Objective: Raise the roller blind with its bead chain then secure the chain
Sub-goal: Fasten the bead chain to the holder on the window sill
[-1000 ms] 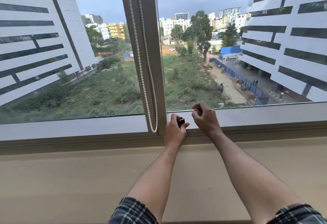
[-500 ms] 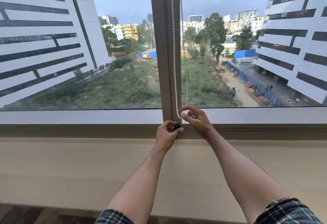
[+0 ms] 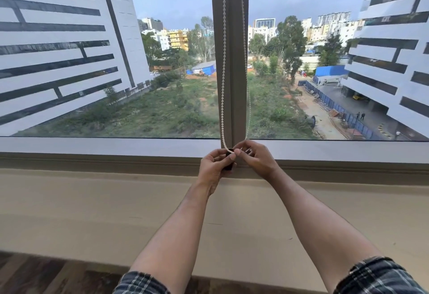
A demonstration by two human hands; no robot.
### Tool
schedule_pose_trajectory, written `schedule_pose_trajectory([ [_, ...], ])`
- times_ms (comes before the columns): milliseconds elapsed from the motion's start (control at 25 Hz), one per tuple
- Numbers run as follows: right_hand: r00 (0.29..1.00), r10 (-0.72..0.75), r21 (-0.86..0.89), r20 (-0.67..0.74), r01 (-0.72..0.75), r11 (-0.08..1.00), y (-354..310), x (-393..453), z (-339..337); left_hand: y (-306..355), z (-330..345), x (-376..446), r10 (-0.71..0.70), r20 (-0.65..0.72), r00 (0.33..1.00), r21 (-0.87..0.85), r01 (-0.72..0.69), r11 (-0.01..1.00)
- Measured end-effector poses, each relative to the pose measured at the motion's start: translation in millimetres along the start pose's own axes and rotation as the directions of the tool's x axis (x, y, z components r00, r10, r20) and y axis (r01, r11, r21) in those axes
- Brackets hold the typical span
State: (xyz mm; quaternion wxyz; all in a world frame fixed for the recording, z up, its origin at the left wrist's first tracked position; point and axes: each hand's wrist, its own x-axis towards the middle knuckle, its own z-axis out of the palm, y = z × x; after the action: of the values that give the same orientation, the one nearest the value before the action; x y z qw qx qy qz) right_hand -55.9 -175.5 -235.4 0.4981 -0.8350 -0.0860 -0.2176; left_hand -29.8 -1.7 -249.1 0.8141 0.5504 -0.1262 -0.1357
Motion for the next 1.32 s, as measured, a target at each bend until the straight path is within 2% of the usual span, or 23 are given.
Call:
schedule_pose_trajectory([
  [120,0.998,-0.035,-0.033,-0.059,0.033,0.999,-9,0,5,4,-3,-2,0.002,-0.011,1.0,-0.021,-0.003,1.0],
  [400,0.988,-0.007,-0.01,-0.156,0.005,1.0,-27,5,10,6,-3,-9,-0.013,-0.014,1.0,0.044,0.013,0.999],
  [680,0.988,0.026,-0.031,-0.15,-0.031,0.999,-27,4,11,12,2,-11,0.041,-0.03,0.999,0.003,-0.041,0.999],
  [880,0.994,-0.017,-0.084,-0.112,0.008,0.996,-30,4,9,18,12,-9,0.008,-0.041,0.999,0.028,-0.007,1.0],
  [1000,0.995,-0.032,-0.115,-0.091,0.022,0.993,-31,4,7,19,21,-5,0.028,-0.051,0.998,0.12,-0.022,0.993],
  [1120,0.996,-0.078,-0.162,-0.042,0.07,0.984,-29,5,6,20,27,-1,0.05,-0.127,0.991,0.245,-0.017,0.969],
  [1320,0.996,-0.085,-0.119,0.031,0.088,0.989,-28,7,-3,21,30,7,0.083,-0.226,0.971,0.273,-0.019,0.962],
])
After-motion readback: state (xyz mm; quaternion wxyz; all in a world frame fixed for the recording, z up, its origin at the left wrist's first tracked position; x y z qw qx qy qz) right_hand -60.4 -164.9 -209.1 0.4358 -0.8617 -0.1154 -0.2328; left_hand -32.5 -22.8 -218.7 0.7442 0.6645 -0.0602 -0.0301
